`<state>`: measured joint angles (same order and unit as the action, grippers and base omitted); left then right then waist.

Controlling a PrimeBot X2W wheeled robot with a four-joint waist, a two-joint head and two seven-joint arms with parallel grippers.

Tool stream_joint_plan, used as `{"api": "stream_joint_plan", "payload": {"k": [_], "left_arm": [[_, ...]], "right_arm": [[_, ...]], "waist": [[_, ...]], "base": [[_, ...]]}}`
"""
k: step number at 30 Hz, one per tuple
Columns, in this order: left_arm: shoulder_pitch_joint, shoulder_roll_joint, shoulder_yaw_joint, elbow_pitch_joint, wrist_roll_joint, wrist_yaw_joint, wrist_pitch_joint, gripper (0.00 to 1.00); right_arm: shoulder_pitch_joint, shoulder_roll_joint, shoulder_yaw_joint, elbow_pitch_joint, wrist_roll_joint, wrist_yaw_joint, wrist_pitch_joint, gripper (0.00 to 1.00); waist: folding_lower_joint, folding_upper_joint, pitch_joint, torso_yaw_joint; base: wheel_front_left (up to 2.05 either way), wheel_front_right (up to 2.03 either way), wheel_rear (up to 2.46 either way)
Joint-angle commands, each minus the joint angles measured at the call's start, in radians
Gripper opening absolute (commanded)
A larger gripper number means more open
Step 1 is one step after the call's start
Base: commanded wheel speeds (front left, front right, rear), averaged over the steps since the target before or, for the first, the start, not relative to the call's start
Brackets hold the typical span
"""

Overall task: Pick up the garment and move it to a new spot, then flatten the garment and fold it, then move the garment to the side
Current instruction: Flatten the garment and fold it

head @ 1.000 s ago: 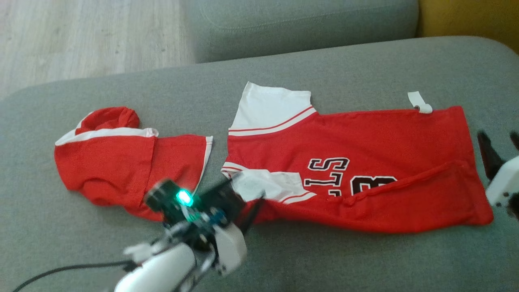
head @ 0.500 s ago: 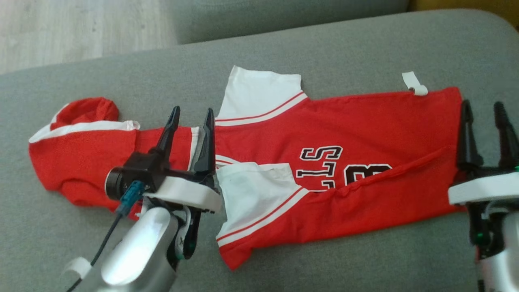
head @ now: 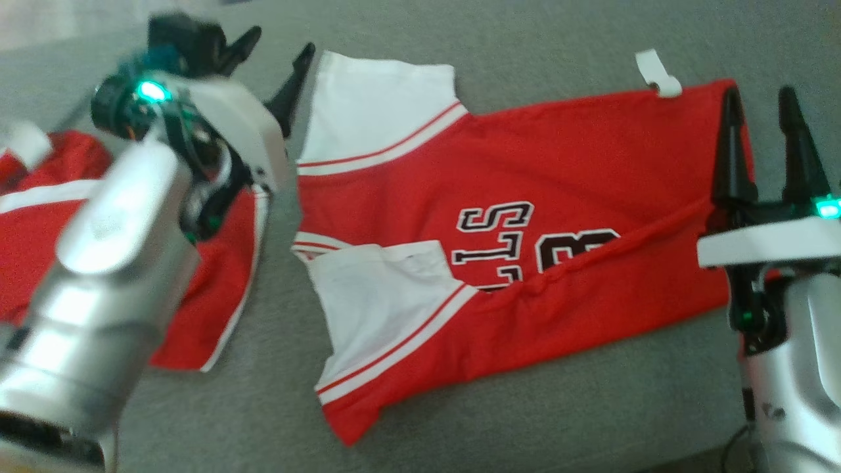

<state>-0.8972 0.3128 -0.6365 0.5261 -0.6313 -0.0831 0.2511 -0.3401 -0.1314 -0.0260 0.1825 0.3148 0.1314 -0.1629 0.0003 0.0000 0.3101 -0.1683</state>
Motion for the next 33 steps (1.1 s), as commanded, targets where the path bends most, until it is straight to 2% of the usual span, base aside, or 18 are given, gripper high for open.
{"api": "stream_joint_plan", "payload": {"k": [1,4,9,17,26,27,28,29,33], "left_arm": [[-0.048,0.033,0.030,-0.011,-0.018,-0.007,0.024,1.00],[-0.130,0.048,0.017,0.065,-0.065,-0.033,0.140,1.00],[-0.217,0.069,0.008,0.166,-0.116,-0.044,0.223,1.00],[-0.277,0.103,-0.016,0.301,-0.141,-0.047,0.266,1.00],[-0.279,0.099,-0.082,0.308,-0.213,-0.047,0.293,1.00],[-0.275,0.096,-0.093,0.299,-0.227,-0.047,0.302,0.75],[-0.272,0.095,-0.105,0.288,-0.241,-0.047,0.309,0.09],[-0.269,0.095,-0.116,0.277,-0.255,-0.047,0.315,0.00],[-0.264,0.088,-0.137,0.237,-0.301,-0.047,0.280,0.00]], "right_arm": [[-0.025,0.001,0.022,-0.033,-0.006,-0.001,-0.010,1.00],[-0.060,0.017,0.042,-0.037,-0.010,-0.001,-0.013,1.00],[-0.098,0.045,0.078,-0.056,0.003,-0.001,-0.018,1.00],[-0.114,0.069,0.097,-0.079,0.026,-0.001,-0.035,1.00],[-0.108,0.074,0.072,-0.042,0.016,-0.001,-0.043,1.00],[-0.109,0.075,0.070,-0.037,0.012,-0.001,-0.043,1.00],[-0.111,0.075,0.067,-0.032,0.008,-0.001,-0.043,1.00],[-0.113,0.074,0.063,-0.028,0.004,-0.001,-0.042,1.00],[-0.128,0.042,0.056,-0.016,-0.017,-0.001,-0.027,1.00]], "waist": [[-0.0003,0.0000,0.046,-0.047],[-0.0003,0.0000,0.081,-0.086],[-0.0003,0.0000,0.132,-0.146],[-0.0003,0.0000,0.174,-0.208],[-0.0003,0.0000,0.183,-0.217],[-0.0003,0.0000,0.182,-0.214],[-0.0003,0.0000,0.181,-0.211],[-0.0003,0.0000,0.178,-0.206],[-0.0003,0.0000,0.161,-0.173]], "base": [[0.00,0.00,0.00],[0.00,0.00,0.00],[0.00,0.00,0.00],[0.00,0.00,0.00],[0.00,0.00,0.00],[0.00,0.00,0.00],[0.00,0.00,0.00],[0.00,0.00,0.00],[0.00,0.00,0.00]]}}
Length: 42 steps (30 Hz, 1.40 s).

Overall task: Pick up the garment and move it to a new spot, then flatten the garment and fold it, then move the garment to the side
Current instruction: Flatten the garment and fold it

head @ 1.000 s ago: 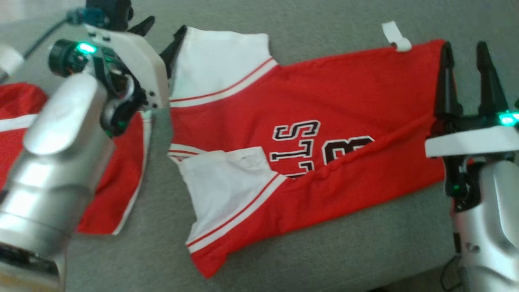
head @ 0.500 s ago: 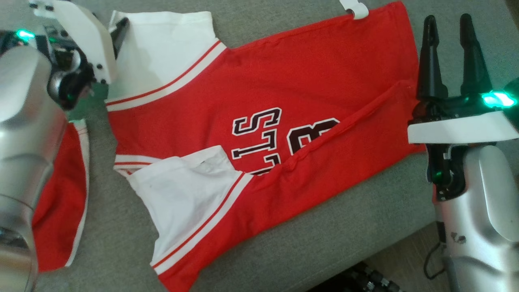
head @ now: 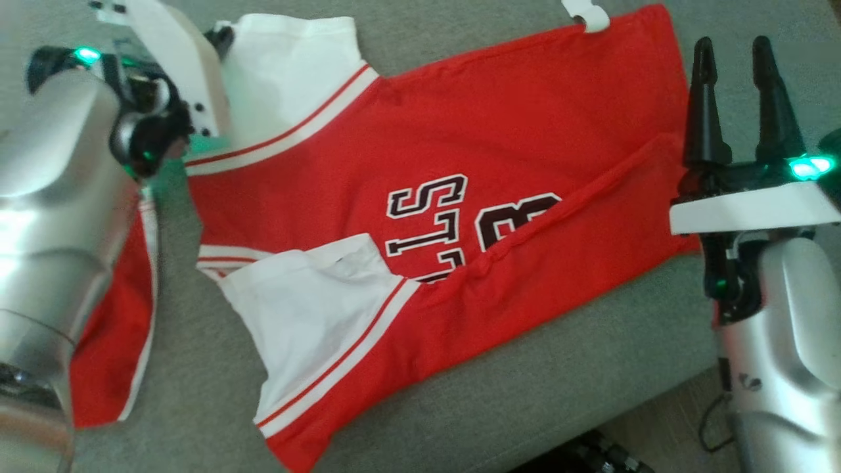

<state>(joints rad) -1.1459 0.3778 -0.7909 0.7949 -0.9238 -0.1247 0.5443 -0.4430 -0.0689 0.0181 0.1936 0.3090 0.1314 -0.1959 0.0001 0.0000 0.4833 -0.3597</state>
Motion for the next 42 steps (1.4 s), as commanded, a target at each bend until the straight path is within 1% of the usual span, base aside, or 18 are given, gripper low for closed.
{"api": "stream_joint_plan", "payload": {"k": [1,4,7,9,10,11,15,19,23,25,27,31,35,38,42], "left_arm": [[-0.015,0.021,0.012,-0.041,-0.014,-0.006,-0.033,0.00],[-0.010,0.011,-0.006,-0.079,-0.028,-0.006,-0.103,0.00],[-0.001,0.004,-0.031,-0.135,-0.033,-0.006,-0.178,0.00],[0.010,0.003,-0.051,-0.180,-0.035,-0.006,-0.219,0.00],[0.025,0.010,-0.072,-0.227,-0.033,-0.006,-0.251,0.00],[0.025,0.010,-0.072,-0.227,-0.033,-0.006,-0.251,0.00],[0.063,0.026,-0.104,-0.327,-0.032,-0.006,-0.296,0.00],[0.093,0.041,-0.118,-0.430,-0.028,-0.002,-0.305,0.00],[0.104,0.058,-0.127,-0.524,-0.002,0.026,-0.311,0.00],[0.112,0.061,-0.125,-0.556,-0.007,0.037,-0.309,0.00],[0.124,0.061,-0.121,-0.576,-0.024,0.042,-0.303,0.00],[0.133,0.062,-0.129,-0.593,-0.024,0.049,-0.294,0.00],[0.128,0.062,-0.134,-0.600,-0.018,0.056,-0.289,0.00],[0.122,0.065,-0.132,-0.604,-0.019,0.060,-0.285,0.00],[0.115,0.070,-0.128,-0.603,-0.023,0.064,-0.279,0.00]], "right_arm": [[-0.029,-0.035,0.013,-0.025,-0.018,-0.001,0.016,1.00],[-0.047,-0.088,0.019,-0.020,-0.036,-0.001,0.054,1.00],[-0.069,-0.145,0.014,-0.006,-0.042,-0.001,0.114,1.00],[-0.085,-0.189,0.011,0.021,-0.045,-0.001,0.168,1.00],[-0.100,-0.221,0.004,0.057,-0.037,-0.001,0.229,1.00],[-0.100,-0.221,0.004,0.057,-0.037,-0.001,0.229,1.00],[-0.133,-0.286,-0.015,0.171,-0.052,-0.001,0.377,1.00],[-0.182,-0.329,-0.053,0.305,-0.089,-0.001,0.460,1.00],[-0.227,-0.346,-0.090,0.429,-0.150,-0.001,0.504,1.00],[-0.248,-0.349,-0.108,0.481,-0.176,-0.001,0.514,1.00],[-0.266,-0.345,-0.121,0.525,-0.205,-0.001,0.510,1.00],[-0.297,-0.335,-0.114,0.600,-0.236,-0.001,0.507,1.00],[-0.327,-0.331,-0.098,0.652,-0.248,-0.001,0.495,1.00],[-0.348,-0.323,-0.070,0.672,-0.229,-0.001,0.469,1.00],[-0.376,-0.331,-0.029,0.695,-0.199,-0.001,0.431,1.00]], "waist": [[-0.0001,0.0000,-0.020,0.031],[-0.0001,0.0000,-0.047,0.071],[-0.0001,0.0000,-0.075,0.120],[-0.0001,0.0000,-0.093,0.157],[-0.0001,0.0000,-0.107,0.194],[-0.0001,0.0000,-0.107,0.194],[-0.0001,0.0000,-0.126,0.262],[-0.0001,0.0000,-0.122,0.316],[-0.0001,0.0000,-0.109,0.353],[-0.0001,0.0000,-0.103,0.367],[-0.0001,0.0000,-0.099,0.376],[-0.0001,0.0000,-0.091,0.382],[-0.0001,0.0000,-0.079,0.380],[-0.0001,0.0000,-0.066,0.377],[-0.0001,0.0000,-0.053,0.375]], "base": [[0.00,0.00,0.00],[0.00,0.00,0.00],[0.00,0.00,0.00],[0.00,0.00,0.00],[0.00,0.00,0.00],[0.00,0.00,0.00],[0.00,0.00,0.00],[0.00,0.00,0.00],[0.00,0.00,0.00],[0.00,0.00,0.00],[0.00,0.00,0.00],[0.00,0.00,0.00],[0.00,0.00,0.00],[0.00,0.00,0.00],[0.00,0.00,0.00]]}}
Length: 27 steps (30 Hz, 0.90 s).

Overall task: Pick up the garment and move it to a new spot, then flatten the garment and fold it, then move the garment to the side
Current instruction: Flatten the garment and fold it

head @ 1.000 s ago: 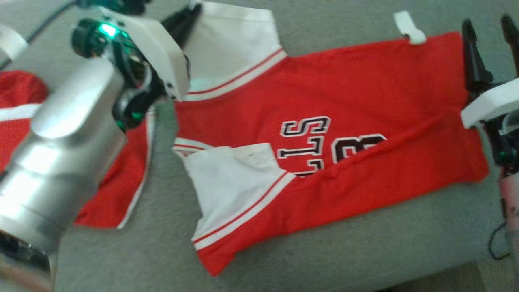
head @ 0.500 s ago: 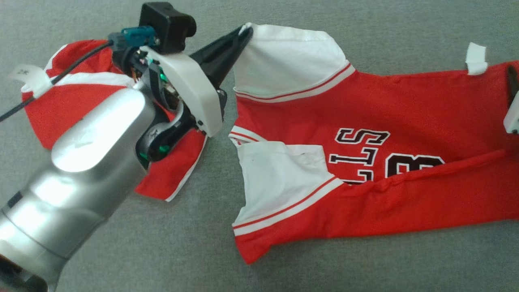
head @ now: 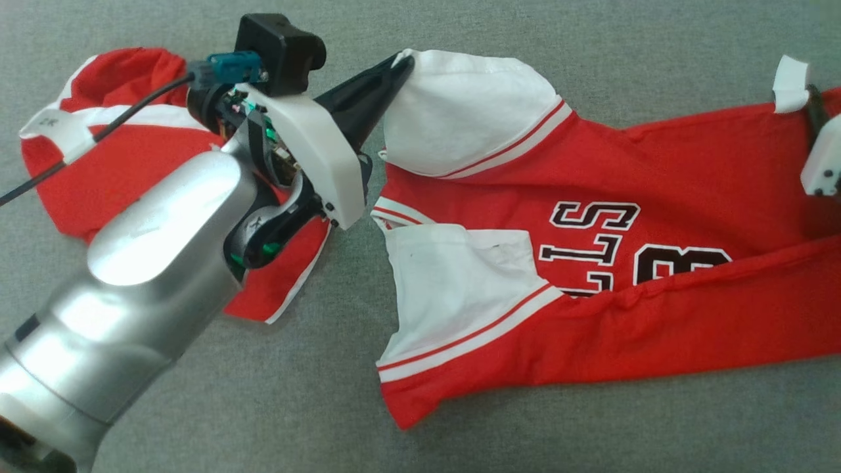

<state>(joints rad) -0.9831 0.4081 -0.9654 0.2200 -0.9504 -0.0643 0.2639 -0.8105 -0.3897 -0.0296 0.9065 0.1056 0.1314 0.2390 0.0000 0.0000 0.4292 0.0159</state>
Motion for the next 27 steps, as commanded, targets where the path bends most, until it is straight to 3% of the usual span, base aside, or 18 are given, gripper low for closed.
{"api": "stream_joint_plan", "payload": {"k": [1,3,5,17,27], "left_arm": [[-0.049,0.040,0.048,-0.027,0.003,0.004,0.002,0.00],[-0.051,0.040,0.048,-0.023,0.003,0.005,0.001,0.00],[-0.053,0.041,0.049,-0.014,0.004,0.008,0.001,0.00],[-0.108,0.054,0.083,0.100,0.048,0.029,-0.067,0.00],[-0.261,-0.021,0.076,0.304,0.175,0.028,-0.225,0.00]], "right_arm": [[-0.013,-0.012,0.031,-0.010,0.014,-0.001,-0.007,1.00],[-0.021,-0.015,0.061,0.008,0.034,-0.001,-0.004,1.00],[-0.028,-0.020,0.085,0.020,0.057,-0.001,-0.006,0.00],[-0.096,-0.029,0.090,0.003,0.196,-0.001,-0.187,0.00],[-0.141,-0.055,0.116,-0.019,0.317,-0.001,-0.300,0.00]], "waist": [[0.0000,0.0000,0.004,0.000],[0.0000,0.0000,0.007,0.000],[0.0000,0.0000,0.008,-0.001],[0.0000,0.0000,-0.011,-0.039],[0.0000,0.0000,-0.001,-0.061]], "base": [[0.00,0.00,0.00],[0.00,0.00,0.00],[0.00,0.00,0.00],[0.00,0.00,0.00],[0.00,0.00,0.00]]}}
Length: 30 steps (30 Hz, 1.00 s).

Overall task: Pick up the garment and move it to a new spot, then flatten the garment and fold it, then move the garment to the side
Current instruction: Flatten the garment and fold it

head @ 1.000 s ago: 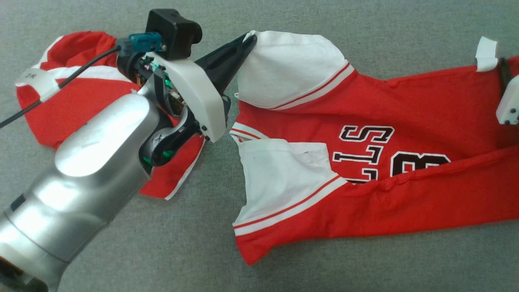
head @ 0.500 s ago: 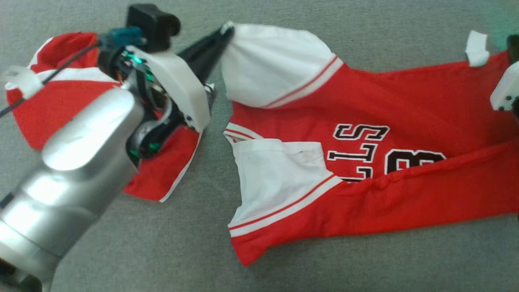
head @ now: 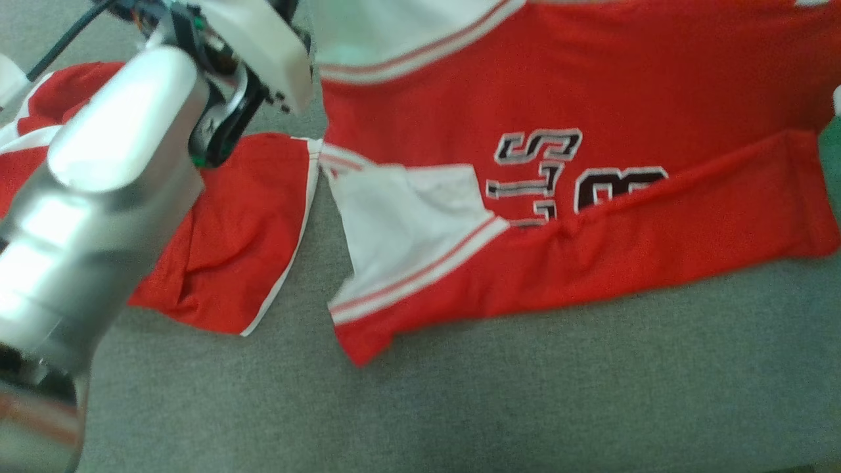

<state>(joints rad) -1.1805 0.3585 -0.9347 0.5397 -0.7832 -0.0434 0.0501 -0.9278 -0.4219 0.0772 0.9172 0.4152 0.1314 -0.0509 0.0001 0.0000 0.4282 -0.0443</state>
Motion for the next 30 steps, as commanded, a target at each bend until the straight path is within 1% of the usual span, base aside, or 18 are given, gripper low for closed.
{"api": "stream_joint_plan", "payload": {"k": [1,5,9,12,16,20,23,26,30], "left_arm": [[-0.077,0.020,0.044,0.006,0.022,0.009,-0.035,0.00],[-0.109,-0.018,0.044,0.089,0.052,0.011,-0.119,0.00],[-0.113,-0.035,0.016,0.150,0.078,-0.009,-0.156,0.00],[-0.099,-0.037,-0.002,0.172,0.081,-0.027,-0.164,0.00],[-0.064,-0.019,-0.035,0.166,0.085,-0.045,-0.148,0.00],[-0.003,0.017,-0.068,0.112,0.070,-0.059,-0.101,0.00],[0.056,0.058,-0.101,0.038,0.053,-0.067,-0.037,0.00],[0.123,0.113,-0.127,-0.072,0.030,-0.068,0.019,0.00],[0.227,0.198,-0.149,-0.253,-0.022,-0.045,0.107,0.00]], "right_arm": [[-0.027,-0.023,0.012,-0.027,0.013,-0.001,-0.019,0.00],[-0.033,-0.027,0.023,-0.020,0.031,-0.001,-0.058,0.00],[-0.022,-0.030,0.046,-0.019,0.069,-0.001,-0.064,0.00],[0.007,-0.043,0.082,-0.030,0.105,-0.001,-0.049,0.00],[0.065,-0.070,0.124,-0.050,0.171,-0.001,-0.013,0.00],[0.138,-0.097,0.179,-0.085,0.247,-0.001,0.062,0.00],[0.194,-0.136,0.219,-0.122,0.300,-0.001,0.120,0.00],[0.245,-0.176,0.252,-0.151,0.339,-0.001,0.170,0.00],[0.294,-0.221,0.284,-0.174,0.375,-0.001,0.238,0.00]], "waist": [[-0.0001,0.0000,0.000,-0.002],[-0.0001,0.0000,-0.005,-0.006],[-0.0001,0.0000,-0.018,0.000],[-0.0001,0.0000,-0.036,0.008],[-0.0001,0.0000,-0.067,0.015],[-0.0001,0.0000,-0.106,0.017],[-0.0001,0.0000,-0.134,0.022],[-0.0001,0.0000,-0.160,0.024],[-0.0001,0.0000,-0.180,0.026]], "base": [[0.00,0.00,0.00],[0.00,0.00,0.00],[0.00,0.00,0.00],[0.00,0.00,0.00],[0.00,0.00,0.00],[0.00,0.00,0.00],[0.00,0.00,0.00],[0.00,0.00,0.00],[0.00,0.00,0.00]]}}
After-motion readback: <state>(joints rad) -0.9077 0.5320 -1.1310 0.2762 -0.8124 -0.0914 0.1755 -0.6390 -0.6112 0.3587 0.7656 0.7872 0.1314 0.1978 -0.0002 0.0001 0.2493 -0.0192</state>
